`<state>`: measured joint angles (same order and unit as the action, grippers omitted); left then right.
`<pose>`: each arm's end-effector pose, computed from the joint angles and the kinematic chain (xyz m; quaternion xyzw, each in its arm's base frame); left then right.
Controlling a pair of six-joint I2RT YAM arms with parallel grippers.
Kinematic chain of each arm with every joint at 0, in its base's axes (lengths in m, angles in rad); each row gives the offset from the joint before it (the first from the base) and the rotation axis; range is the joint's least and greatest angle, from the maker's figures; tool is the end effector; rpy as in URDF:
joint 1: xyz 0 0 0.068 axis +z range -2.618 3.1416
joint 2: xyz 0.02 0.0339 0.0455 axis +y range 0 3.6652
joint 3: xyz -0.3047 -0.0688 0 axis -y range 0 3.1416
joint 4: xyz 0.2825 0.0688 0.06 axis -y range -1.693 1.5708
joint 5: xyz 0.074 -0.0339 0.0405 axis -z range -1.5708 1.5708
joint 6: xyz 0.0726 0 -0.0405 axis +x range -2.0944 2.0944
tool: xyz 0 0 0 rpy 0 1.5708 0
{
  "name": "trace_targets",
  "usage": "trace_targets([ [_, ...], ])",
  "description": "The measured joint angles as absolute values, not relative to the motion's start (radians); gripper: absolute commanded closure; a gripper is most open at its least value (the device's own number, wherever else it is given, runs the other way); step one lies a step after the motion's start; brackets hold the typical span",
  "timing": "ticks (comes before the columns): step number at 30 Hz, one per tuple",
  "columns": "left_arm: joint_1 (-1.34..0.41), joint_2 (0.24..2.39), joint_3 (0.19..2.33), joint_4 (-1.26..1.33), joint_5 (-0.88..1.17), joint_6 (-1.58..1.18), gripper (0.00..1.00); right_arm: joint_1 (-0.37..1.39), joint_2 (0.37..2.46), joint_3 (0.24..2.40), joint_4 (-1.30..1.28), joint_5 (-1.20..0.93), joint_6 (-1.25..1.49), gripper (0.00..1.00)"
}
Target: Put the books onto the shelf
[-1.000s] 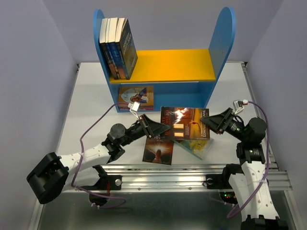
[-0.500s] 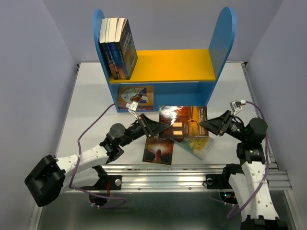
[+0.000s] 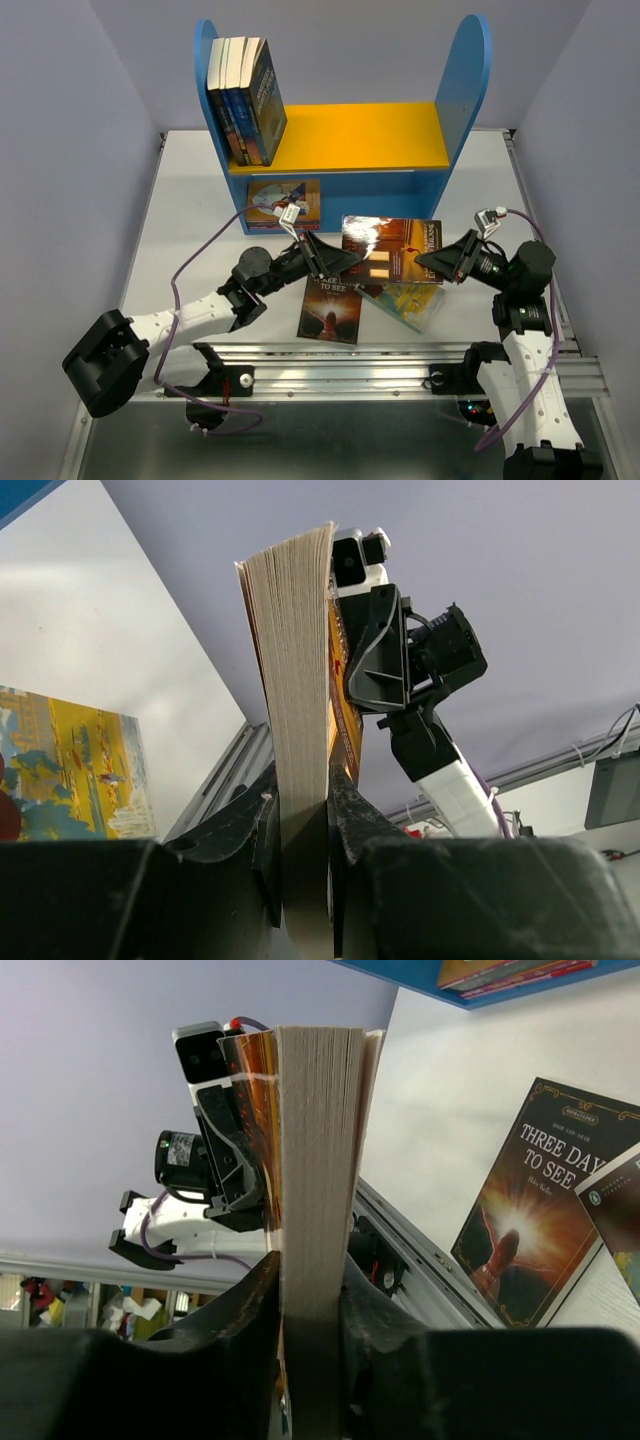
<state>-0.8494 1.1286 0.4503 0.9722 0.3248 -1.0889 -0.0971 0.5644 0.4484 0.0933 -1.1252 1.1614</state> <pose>0.1701 -0.2285 0.2997 0.0587 0.5994 -0.7078 0.3691 0.1610 0.0501 0.3010 0.0545 0.7085 0.6287 0.3160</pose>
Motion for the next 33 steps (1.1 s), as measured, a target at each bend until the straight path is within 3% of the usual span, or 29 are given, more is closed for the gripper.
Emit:
trace_targets([
  [2, -0.849, 1.129, 0.451, 0.969, 0.327, -1.086, 1.0, -0.097, 0.564, 0.448, 0.09, -1.125, 1.156, 0.99],
  [3, -0.849, 1.128, 0.451, 0.966, 0.329, -1.085, 1.0, -0.097, 0.564, 0.448, 0.09, -1.125, 1.147, 0.99],
  [4, -0.848, 1.128, 0.451, 0.963, 0.329, -1.085, 0.89, -0.097, 0.564, 0.448, 0.089, -1.124, 1.148, 0.99],
  [5, -0.848, 1.128, 0.454, 0.955, 0.329, -1.081, 0.71, -0.097, 0.564, 0.448, 0.088, -1.121, 1.142, 0.99],
  [6, -0.848, 1.128, 0.459, 0.941, 0.329, -1.077, 0.41, -0.097, 0.564, 0.448, 0.088, -1.118, 1.141, 0.99],
  [7, -0.847, 1.125, 0.471, 0.911, 0.329, -1.068, 0.02, -0.097, 0.565, 0.448, 0.087, -1.113, 1.14, 0.99],
  [14, -0.849, 1.014, 0.521, 0.621, 0.252, -0.992, 0.01, -0.097, 0.586, 0.427, 0.098, -1.083, 1.119, 0.99],
  [20, -0.849, 0.667, 0.514, 0.132, -0.074, -0.99, 0.01, -0.078, 0.669, 0.362, 0.171, -1.049, 1.111, 0.99],
  [25, -0.849, 0.448, 0.499, -0.186, -0.275, -1.051, 0.01, 0.061, 0.806, 0.316, 0.299, -0.962, 1.114, 0.99],
  [33, -0.849, 0.382, 0.49, -0.426, -0.406, -1.109, 0.01, 0.206, 1.078, 0.313, 0.543, -0.789, 1.08, 0.99],
])
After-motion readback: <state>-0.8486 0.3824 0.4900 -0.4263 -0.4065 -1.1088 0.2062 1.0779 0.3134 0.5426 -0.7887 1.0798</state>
